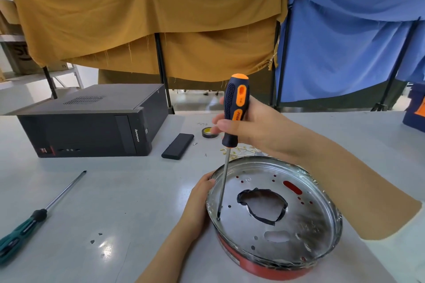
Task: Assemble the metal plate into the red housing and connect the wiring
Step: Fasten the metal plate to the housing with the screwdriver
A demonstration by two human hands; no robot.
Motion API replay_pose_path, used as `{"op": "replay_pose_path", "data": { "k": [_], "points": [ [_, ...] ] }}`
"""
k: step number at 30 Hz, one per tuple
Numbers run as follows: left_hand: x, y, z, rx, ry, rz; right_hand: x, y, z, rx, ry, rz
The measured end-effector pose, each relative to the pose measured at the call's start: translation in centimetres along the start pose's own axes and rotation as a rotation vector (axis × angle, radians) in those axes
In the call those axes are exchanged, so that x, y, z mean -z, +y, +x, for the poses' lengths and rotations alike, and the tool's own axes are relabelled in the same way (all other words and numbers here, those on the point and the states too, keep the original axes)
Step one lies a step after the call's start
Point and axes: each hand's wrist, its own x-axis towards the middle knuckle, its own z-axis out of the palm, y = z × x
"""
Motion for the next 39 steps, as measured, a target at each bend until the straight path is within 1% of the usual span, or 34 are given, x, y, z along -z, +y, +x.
{"op": "replay_pose_path", "data": {
  "k": [1, 2, 3, 4, 5, 8, 9, 10, 11, 13, 14, 15, 16, 18, 21, 22, 23, 24, 26, 27, 28, 29, 30, 32, 35, 36, 37, 38, 39],
  "points": [
    [0.0, 0.0, 0.0, -0.001, 0.000, 0.002, 0.3, 0.0, -0.2, -0.006, -0.067, 0.140],
    [0.0, 0.1, 0.0, 0.002, 0.002, 0.003, 0.7, -0.1, -0.3, 0.014, -0.115, 0.211],
    [-0.1, 0.1, 0.0, 0.007, 0.007, 0.003, 0.9, -0.2, -0.4, 0.040, -0.127, 0.205],
    [-0.1, 0.2, 0.0, 0.011, 0.013, 0.003, 0.9, -0.2, -0.5, 0.065, -0.101, 0.155],
    [-0.2, 0.2, -0.1, 0.013, 0.018, 0.003, 0.8, -0.2, -0.5, 0.080, -0.037, 0.084],
    [-0.2, 0.3, -0.1, 0.017, 0.022, 0.009, 0.0, 0.3, 0.0, 0.087, 0.224, -0.144],
    [-0.1, 0.3, -0.1, 0.015, 0.020, 0.012, -0.1, 0.5, 0.1, 0.090, 0.268, -0.188],
    [-0.1, 0.2, -0.1, 0.015, 0.018, 0.012, 0.0, 0.5, 0.2, 0.083, 0.256, -0.200],
    [-0.1, 0.2, -0.2, 0.013, 0.016, 0.008, 0.2, 0.5, 0.1, 0.067, 0.181, -0.155],
    [0.1, 0.0, -0.2, 0.001, 0.013, -0.008, 0.6, 0.5, -0.2, 0.038, -0.028, 0.057],
    [0.1, 0.0, -0.3, -0.004, 0.013, -0.013, 0.9, 0.4, -0.4, 0.038, -0.100, 0.156],
    [0.1, 0.0, -0.3, -0.006, 0.014, -0.014, 1.1, 0.4, -0.5, 0.048, -0.139, 0.207],
    [0.0, 0.1, -0.3, -0.004, 0.012, -0.015, 1.2, 0.3, -0.6, 0.063, -0.131, 0.193],
    [-0.2, 0.4, -0.3, 0.009, 0.013, -0.012, 0.8, 0.3, -0.5, 0.082, -0.008, 0.058],
    [-0.5, 0.8, -0.3, 0.026, 0.012, -0.009, -0.3, 0.5, 0.0, 0.088, 0.266, -0.190],
    [-0.6, 0.8, -0.4, 0.026, 0.010, -0.014, -0.6, 0.5, 0.1, 0.104, 0.329, -0.269],
    [-0.6, 0.8, -0.4, 0.024, 0.012, -0.022, -0.7, 0.4, 0.2, 0.100, 0.335, -0.317],
    [-0.5, 0.8, -0.5, 0.020, 0.015, -0.028, -0.5, 0.4, 0.2, 0.072, 0.272, -0.291],
    [-0.5, 0.9, -0.7, 0.012, 0.020, -0.030, 0.1, 0.2, 0.0, 0.017, 0.020, -0.026],
    [-0.6, 1.0, -0.8, 0.012, 0.021, -0.030, 0.5, 0.1, -0.3, 0.016, -0.073, 0.112],
    [-0.6, 1.0, -0.8, 0.013, 0.020, -0.026, 0.8, 0.1, -0.5, 0.039, -0.131, 0.195],
    [-0.7, 1.1, -0.8, 0.012, 0.017, -0.022, 1.0, 0.1, -0.6, 0.072, -0.145, 0.204],
    [-0.7, 1.1, -0.9, 0.013, 0.016, -0.020, 0.9, 0.1, -0.6, 0.102, -0.112, 0.158],
    [-0.9, 1.3, -0.8, 0.012, -0.002, -0.012, 0.4, 0.2, -0.5, 0.132, 0.036, 0.013],
    [-0.8, 1.4, -0.7, 0.006, -0.024, 0.013, -0.3, 0.5, 0.2, 0.112, 0.297, -0.224],
    [-0.7, 1.3, -0.7, 0.010, -0.017, 0.009, -0.3, 0.6, 0.3, 0.106, 0.330, -0.260],
    [-0.7, 1.1, -0.7, 0.017, -0.006, 0.000, -0.1, 0.5, 0.3, 0.096, 0.299, -0.254],
    [-0.5, 1.0, -0.7, 0.020, 0.009, -0.010, 0.2, 0.5, 0.2, 0.084, 0.203, -0.192],
    [-0.4, 0.8, -0.7, 0.016, 0.024, -0.014, 0.5, 0.4, 0.0, 0.077, 0.070, -0.088]
  ]
}}
